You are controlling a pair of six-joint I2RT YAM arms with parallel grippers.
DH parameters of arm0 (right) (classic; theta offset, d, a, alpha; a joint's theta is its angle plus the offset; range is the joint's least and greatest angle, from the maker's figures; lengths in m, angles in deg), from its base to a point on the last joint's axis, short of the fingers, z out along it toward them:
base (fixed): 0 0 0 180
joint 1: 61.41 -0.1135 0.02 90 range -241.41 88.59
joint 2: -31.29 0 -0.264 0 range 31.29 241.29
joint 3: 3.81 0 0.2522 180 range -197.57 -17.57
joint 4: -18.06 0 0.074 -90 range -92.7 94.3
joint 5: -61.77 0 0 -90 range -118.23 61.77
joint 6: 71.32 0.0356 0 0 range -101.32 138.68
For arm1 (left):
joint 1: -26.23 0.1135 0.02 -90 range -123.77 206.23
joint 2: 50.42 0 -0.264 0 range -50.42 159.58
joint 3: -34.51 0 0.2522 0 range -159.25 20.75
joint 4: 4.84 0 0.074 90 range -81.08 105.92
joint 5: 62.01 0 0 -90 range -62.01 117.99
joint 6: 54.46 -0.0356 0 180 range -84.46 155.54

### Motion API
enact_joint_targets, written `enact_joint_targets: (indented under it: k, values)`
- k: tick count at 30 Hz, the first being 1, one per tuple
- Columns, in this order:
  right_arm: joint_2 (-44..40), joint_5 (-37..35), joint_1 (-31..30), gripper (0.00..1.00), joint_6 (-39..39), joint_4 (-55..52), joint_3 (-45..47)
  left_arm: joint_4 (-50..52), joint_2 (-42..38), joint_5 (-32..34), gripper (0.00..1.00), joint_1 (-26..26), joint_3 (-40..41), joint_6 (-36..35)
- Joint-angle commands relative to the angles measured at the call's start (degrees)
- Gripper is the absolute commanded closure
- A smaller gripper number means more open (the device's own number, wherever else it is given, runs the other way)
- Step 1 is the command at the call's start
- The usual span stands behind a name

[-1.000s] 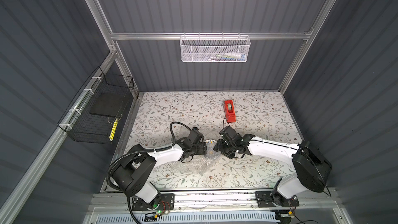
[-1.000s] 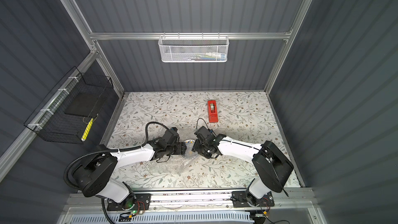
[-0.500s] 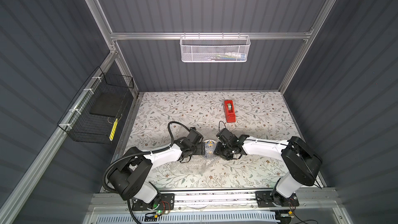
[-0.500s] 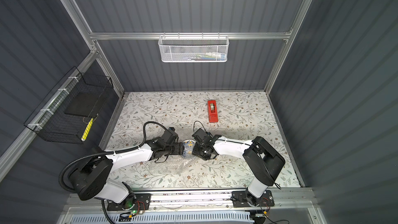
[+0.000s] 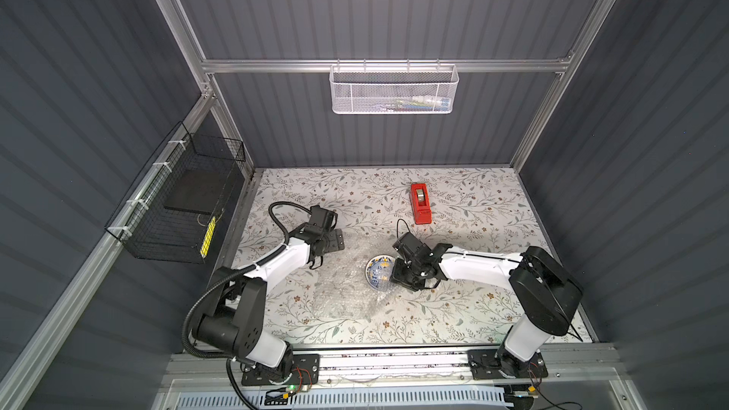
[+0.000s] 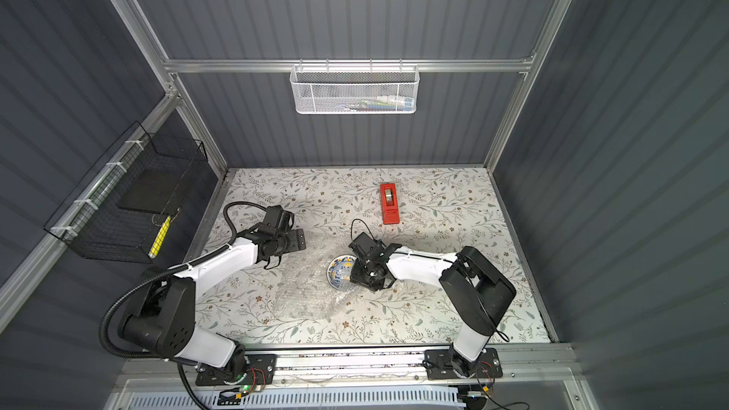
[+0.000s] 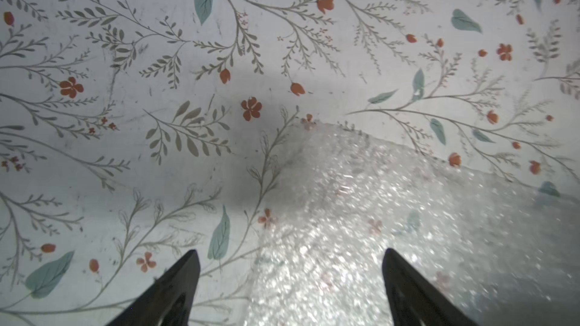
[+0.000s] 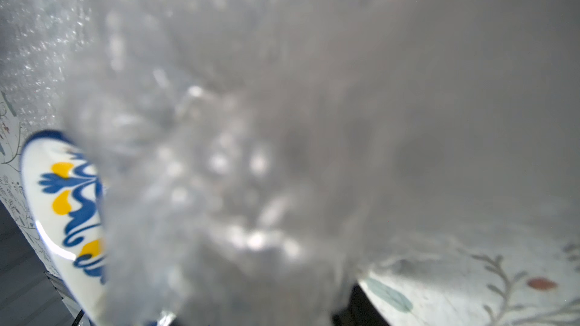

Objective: Wrap bowls in bubble wrap
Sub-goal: Wrap the bubble wrap at the center of the board.

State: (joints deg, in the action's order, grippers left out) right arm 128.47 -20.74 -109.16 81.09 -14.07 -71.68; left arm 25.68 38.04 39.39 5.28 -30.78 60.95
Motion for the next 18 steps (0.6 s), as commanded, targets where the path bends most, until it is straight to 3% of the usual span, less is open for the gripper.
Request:
enact_joint_targets:
  k: [1, 14, 18]
  values:
    - [0.7, -0.8, -0.2, 0.55, -1.3, -1.8, -1.1, -1.1, 3.7, -4.3, 0.11, 1.8, -2.3, -4.0]
    - [1.3, -0.1, -0.2, 0.54, -2.2, -1.7, -1.9, -4.8, 15.2, -12.0, 0.19, 2.3, -6.6, -6.1]
    - [1.3, -0.1, -0.2, 0.54, -2.0, -1.5, -1.8, -4.3, 16.7, -12.0, 0.29, 2.3, -6.5, -6.2]
